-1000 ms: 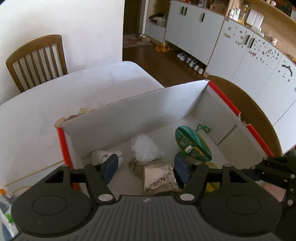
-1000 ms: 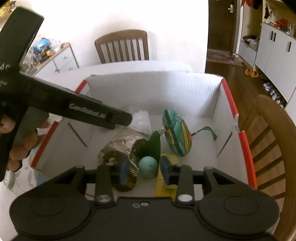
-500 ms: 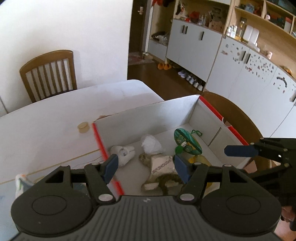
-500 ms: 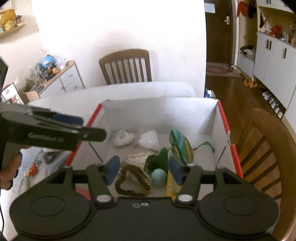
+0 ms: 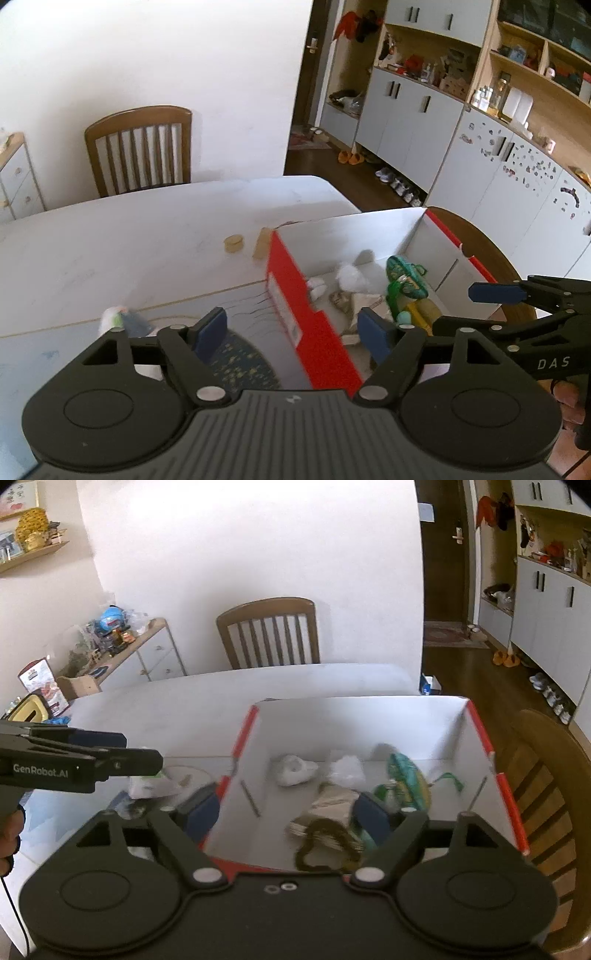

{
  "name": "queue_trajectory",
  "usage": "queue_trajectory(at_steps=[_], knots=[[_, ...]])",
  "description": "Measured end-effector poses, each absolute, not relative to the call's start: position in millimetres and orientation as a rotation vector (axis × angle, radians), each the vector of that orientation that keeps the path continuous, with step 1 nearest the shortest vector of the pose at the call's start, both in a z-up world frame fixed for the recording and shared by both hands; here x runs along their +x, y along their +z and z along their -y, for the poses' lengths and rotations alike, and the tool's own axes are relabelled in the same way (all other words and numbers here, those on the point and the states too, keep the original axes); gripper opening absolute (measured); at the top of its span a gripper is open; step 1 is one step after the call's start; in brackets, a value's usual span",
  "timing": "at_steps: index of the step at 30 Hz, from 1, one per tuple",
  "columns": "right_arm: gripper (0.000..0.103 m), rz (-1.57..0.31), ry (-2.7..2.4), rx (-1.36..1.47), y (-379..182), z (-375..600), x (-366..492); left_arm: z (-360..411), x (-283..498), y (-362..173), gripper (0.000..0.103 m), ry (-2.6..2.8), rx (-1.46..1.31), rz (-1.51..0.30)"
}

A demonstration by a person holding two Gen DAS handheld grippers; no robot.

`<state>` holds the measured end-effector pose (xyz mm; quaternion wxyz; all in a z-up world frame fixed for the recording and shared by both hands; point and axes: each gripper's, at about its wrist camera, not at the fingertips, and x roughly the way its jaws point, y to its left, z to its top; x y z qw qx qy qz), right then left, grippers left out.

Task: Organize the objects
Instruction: 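Open both tools and withdraw them from the red box over the mat, then grasp the clear gear-shaped dispenser with left tool while right tool grasps red plush keychain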

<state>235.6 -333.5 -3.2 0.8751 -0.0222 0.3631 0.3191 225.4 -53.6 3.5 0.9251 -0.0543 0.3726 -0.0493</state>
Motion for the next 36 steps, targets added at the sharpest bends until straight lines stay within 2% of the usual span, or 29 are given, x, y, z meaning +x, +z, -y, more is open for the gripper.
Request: queue_trajectory(at_steps=[3, 9, 10, 15, 21, 29, 36], knots=[[0.09, -0.752, 0.668, -0.04, -2, 321, 227, 37, 214, 3, 0.082, -0.086, -0.123, -0.762], [0.096, -0.747, 0.682, -0.034, 1, 294, 210, 1, 194, 0, 0.082, -0.069, -0.16, -0.759], [0.096, -0.748, 0.684, -0.036, 2, 290, 207, -6, 190, 0, 0.083, -0.065, -0.165, -0.756], [0.096, -0.762, 0.692, -0.04, 0, 267, 193, -40, 171, -4, 0.096, -0.049, -0.198, -0.752], [0.096, -0.78, 0.699, -0.053, -4, 243, 181, -79, 148, -12, 0.102, -0.036, -0.204, -0.741], [0.096, -0.804, 0.707, -0.078, -10, 209, 167, -122, 121, -36, 0.103, -0.016, -0.206, -0.758], [0.096, -0.837, 0.727, -0.127, -24, 172, 157, -129, 102, -75, 0.103, -0.028, -0.196, -0.862]])
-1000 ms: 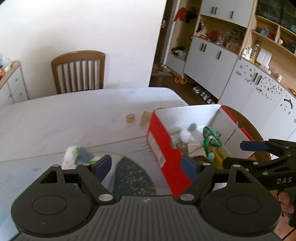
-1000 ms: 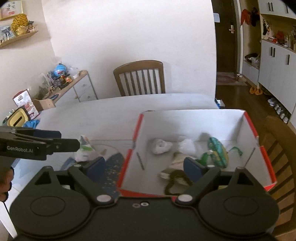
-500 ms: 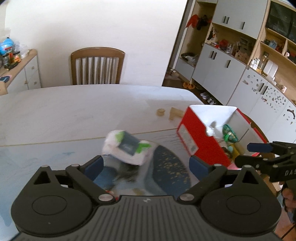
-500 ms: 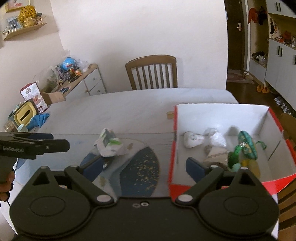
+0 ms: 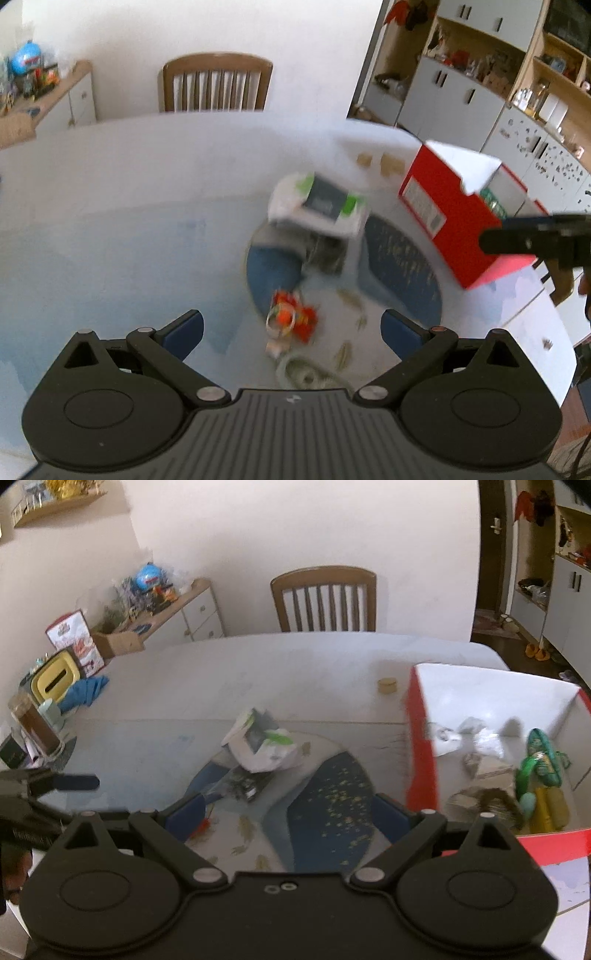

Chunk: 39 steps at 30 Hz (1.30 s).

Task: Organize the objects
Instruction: 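Grasp the clear gear-shaped dispenser with left tool while right tool grasps red plush keychain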

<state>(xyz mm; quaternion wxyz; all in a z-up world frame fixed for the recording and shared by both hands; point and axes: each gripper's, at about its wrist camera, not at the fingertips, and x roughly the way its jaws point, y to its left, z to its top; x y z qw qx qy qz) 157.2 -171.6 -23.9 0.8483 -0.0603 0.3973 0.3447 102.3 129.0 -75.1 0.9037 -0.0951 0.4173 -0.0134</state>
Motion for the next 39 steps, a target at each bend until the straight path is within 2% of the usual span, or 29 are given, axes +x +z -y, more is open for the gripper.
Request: queue_trajectory(at_steps=[11, 20, 36, 39], knots=[[0.094, -0.934, 0.807, -0.235, -58, 113, 150, -111, 89, -118, 0.103, -0.057, -0.175, -0.937], [0.091, -0.981, 0.88, -0.305, -82, 77, 154, -92, 88, -138, 0.103, -0.021, -0.095, -0.93], [0.073, -0.998, 0.981, -0.398, -103, 45, 145, -77, 80, -150, 0.101, 0.046, -0.094, -0.876], [0.068, -0.994, 0.988, -0.423, -104, 45, 144, -75, 79, -154, 0.097, 0.053, -0.103, -0.88]])
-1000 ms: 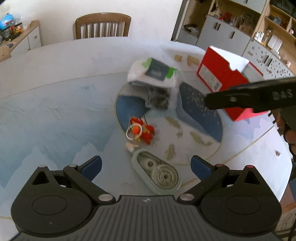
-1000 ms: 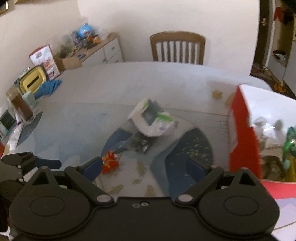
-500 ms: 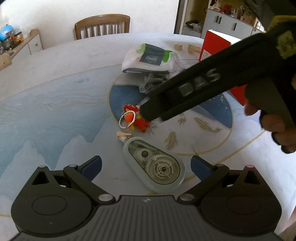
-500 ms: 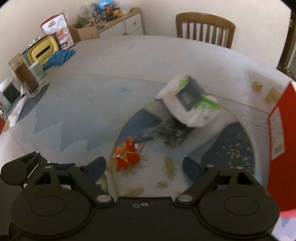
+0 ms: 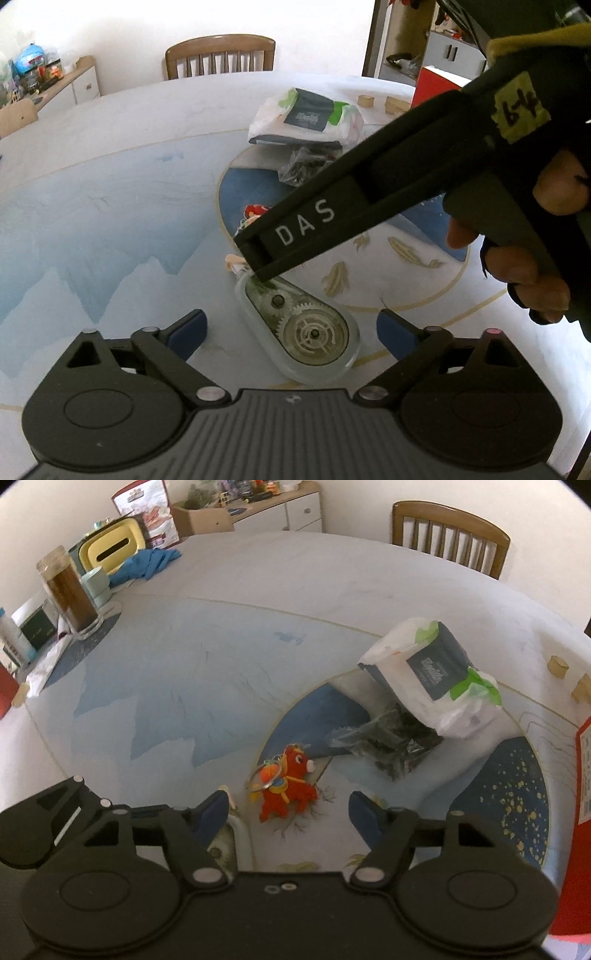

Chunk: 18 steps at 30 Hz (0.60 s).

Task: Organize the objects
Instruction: 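Grasp the clear gear-shaped dispenser with left tool while right tool grasps red plush keychain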

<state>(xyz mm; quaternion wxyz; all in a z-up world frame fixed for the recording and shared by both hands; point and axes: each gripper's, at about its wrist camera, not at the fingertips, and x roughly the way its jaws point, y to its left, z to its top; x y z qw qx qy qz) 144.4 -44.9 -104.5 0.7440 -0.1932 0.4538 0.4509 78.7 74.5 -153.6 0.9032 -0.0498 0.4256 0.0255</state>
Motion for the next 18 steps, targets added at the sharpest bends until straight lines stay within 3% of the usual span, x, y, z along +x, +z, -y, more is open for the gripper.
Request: queue_trajectory(at_steps=[4, 8, 16, 18], knots=[[0.059, -0.984, 0.994, -0.423, -107, 42, 146, -68, 78, -156, 0.093, 0.07, -0.096, -0.866], [0.051, -0.978, 0.995, -0.441, -112, 41, 148, -65, 77, -155, 0.078, 0.107, -0.069, -0.856], [0.047, -0.932, 1.028, -0.472, -114, 37, 143, -61, 73, -154, 0.068, 0.12, -0.036, -0.848], [0.039, -0.925, 1.027, -0.463, -114, 38, 144, -62, 72, -155, 0.068, 0.121, -0.043, -0.845]])
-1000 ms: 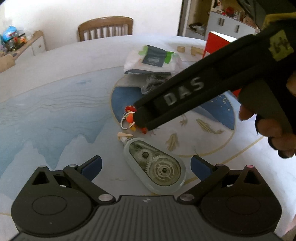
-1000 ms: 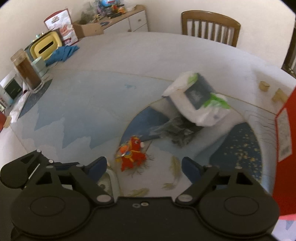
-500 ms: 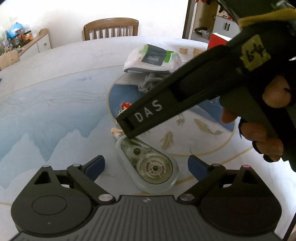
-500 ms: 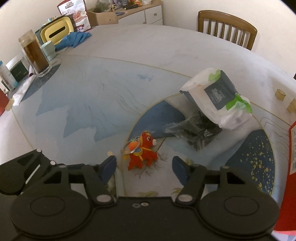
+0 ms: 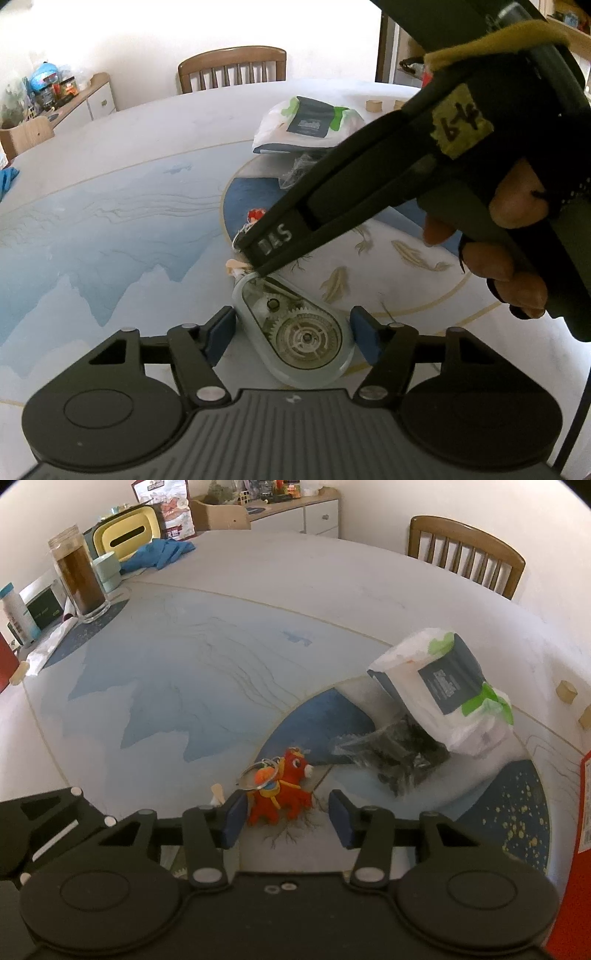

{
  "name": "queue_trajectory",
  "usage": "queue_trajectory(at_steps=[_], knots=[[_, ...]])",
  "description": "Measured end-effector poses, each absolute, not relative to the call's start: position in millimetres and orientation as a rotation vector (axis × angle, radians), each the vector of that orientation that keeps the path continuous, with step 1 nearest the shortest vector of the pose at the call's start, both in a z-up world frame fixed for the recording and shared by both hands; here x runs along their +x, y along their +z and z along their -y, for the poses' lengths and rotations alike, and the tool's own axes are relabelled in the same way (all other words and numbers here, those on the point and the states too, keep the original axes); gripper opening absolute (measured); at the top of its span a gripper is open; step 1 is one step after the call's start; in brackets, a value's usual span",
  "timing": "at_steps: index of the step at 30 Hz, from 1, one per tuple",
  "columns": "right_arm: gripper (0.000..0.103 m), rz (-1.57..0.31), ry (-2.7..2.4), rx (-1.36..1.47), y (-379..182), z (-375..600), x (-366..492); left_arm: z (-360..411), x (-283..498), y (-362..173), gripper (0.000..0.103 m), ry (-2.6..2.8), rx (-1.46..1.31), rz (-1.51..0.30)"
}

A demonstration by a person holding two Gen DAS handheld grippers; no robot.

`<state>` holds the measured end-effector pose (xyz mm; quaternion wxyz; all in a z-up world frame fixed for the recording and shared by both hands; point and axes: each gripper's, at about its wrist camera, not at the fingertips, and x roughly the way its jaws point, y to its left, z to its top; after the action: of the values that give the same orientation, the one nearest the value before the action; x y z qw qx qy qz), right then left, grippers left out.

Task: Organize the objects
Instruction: 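Grasp the clear gear-shaped dispenser with left tool while right tool grasps red plush keychain, then carry the gear dispenser with left tool while right tool carries red plush to box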

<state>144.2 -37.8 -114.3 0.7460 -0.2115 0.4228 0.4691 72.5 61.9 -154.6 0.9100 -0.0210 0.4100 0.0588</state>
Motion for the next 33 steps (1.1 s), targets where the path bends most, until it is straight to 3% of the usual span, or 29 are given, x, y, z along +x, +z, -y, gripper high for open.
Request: queue_trajectory(at_steps=[1, 16, 17, 18, 24, 26, 29, 31, 33], knots=[[0.034, -0.925, 1.026, -0.457, -114, 39, 145, -63, 72, -155, 0.068, 0.122, -0.046, -0.844], [0.03, -1.026, 0.969, -0.274, -91, 96, 159, -96, 69, -143, 0.068, 0.065, -0.243, -0.867], [0.021, -1.029, 0.959, -0.268, -90, 102, 159, -98, 68, -141, 0.068, 0.064, -0.251, -0.864], [0.006, -1.041, 0.96, -0.256, -89, 107, 159, -99, 69, -139, 0.068, 0.064, -0.253, -0.862], [0.007, -1.026, 0.963, -0.248, -84, 135, 156, -102, 73, -129, 0.068, 0.06, -0.255, -0.862], [0.009, -1.026, 0.983, -0.264, -84, 137, 155, -103, 73, -128, 0.068, 0.063, -0.254, -0.861], [0.03, -1.011, 0.978, -0.279, -85, 134, 155, -104, 74, -127, 0.068, 0.07, -0.257, -0.864], [0.055, -1.003, 0.971, -0.265, -86, 133, 156, -106, 73, -127, 0.068, 0.077, -0.262, -0.867], [0.058, -0.999, 0.962, -0.273, -92, 129, 155, -109, 71, -129, 0.068, 0.085, -0.268, -0.872]])
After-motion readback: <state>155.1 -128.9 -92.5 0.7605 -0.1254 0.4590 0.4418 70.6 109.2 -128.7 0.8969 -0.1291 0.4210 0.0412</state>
